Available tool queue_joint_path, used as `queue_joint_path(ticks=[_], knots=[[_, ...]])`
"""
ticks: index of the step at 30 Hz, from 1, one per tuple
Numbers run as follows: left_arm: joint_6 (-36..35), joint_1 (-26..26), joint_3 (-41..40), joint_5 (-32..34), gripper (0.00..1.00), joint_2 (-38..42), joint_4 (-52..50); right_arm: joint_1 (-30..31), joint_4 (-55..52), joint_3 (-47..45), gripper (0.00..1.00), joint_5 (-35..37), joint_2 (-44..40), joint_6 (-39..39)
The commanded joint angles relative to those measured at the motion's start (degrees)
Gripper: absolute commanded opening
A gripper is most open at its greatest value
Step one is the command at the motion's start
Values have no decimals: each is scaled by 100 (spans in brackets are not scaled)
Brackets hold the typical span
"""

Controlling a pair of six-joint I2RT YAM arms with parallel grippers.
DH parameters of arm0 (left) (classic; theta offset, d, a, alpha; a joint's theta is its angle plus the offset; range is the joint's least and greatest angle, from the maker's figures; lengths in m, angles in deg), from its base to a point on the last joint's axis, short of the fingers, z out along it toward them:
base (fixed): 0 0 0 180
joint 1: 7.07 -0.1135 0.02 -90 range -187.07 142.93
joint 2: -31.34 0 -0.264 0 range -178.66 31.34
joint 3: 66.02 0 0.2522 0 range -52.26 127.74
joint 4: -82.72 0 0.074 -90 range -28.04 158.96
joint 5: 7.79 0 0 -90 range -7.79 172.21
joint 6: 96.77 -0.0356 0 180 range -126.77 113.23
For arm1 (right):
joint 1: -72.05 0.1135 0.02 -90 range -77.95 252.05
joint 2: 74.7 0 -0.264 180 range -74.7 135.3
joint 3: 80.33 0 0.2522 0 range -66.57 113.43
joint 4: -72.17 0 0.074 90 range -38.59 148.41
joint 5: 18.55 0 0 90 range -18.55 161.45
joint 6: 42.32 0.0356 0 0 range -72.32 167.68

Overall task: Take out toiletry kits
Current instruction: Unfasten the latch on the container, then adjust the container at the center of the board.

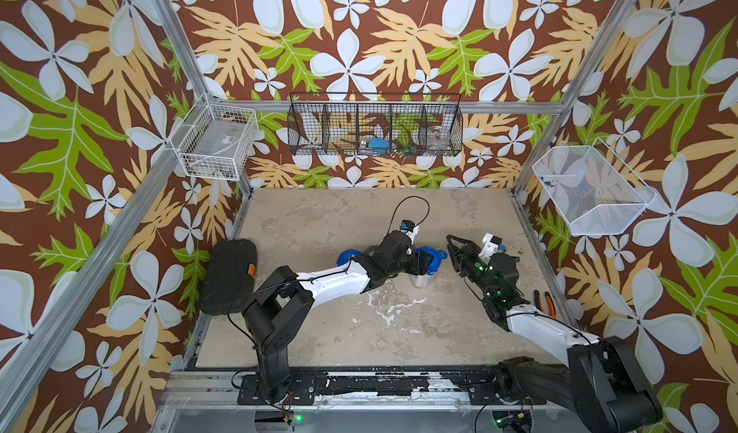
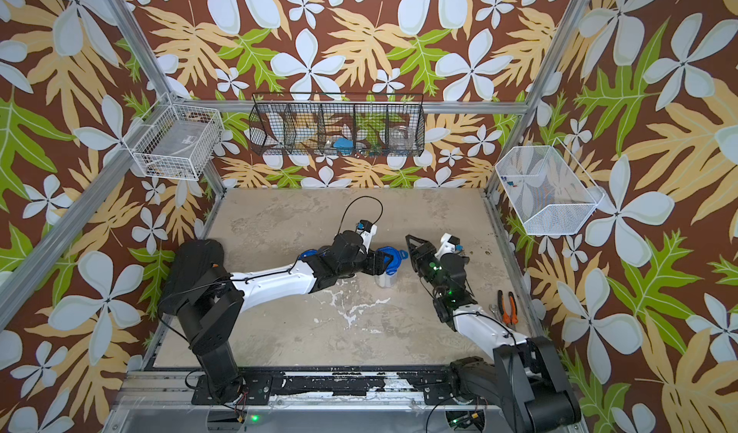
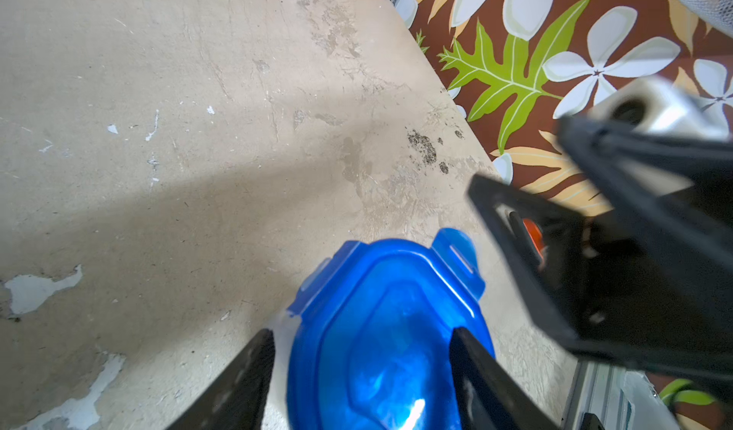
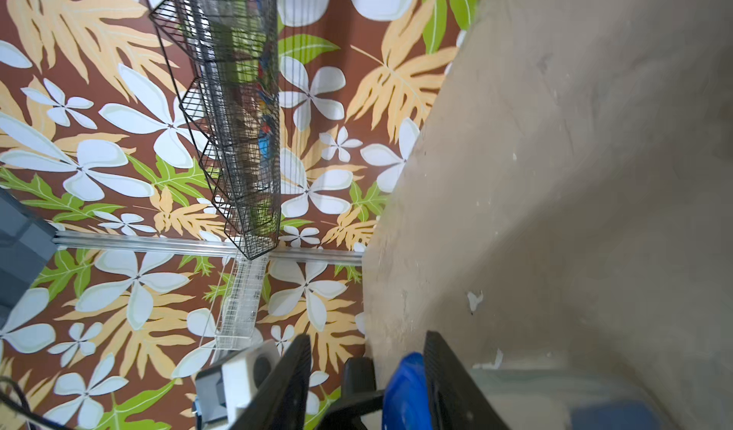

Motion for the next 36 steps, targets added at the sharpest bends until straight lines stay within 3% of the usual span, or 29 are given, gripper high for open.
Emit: queue_joint_path(ticks=[1,6,11,17,21,27,36], knots=[[-249,-81,243,307,75,-41,-2186,-91,-2797,609,51,148,-267,-1588],[-241,-83,714,154,80,76,-2202,-103,-4988,1227,49,636,-477,-2797],[-260,-81,859,-102,82,175,-2056,-73,-5794,1677,45,442,-265,-3492],[-263,-90,832,-601,84,141,-1530,64,-6195,2335,46,333,435,-3808],[-254,-99,1014,-748,84,6,-1403,60,-6159,2305,47,361,495,-3748],[-298,-116,1028,-898,79,-120,-1452,80,-5992,2413,47,48,747,-3861],[-4,-39,494,-1274,74,222,-1287,82,-6153,3316,46,24,1720,-4371]])
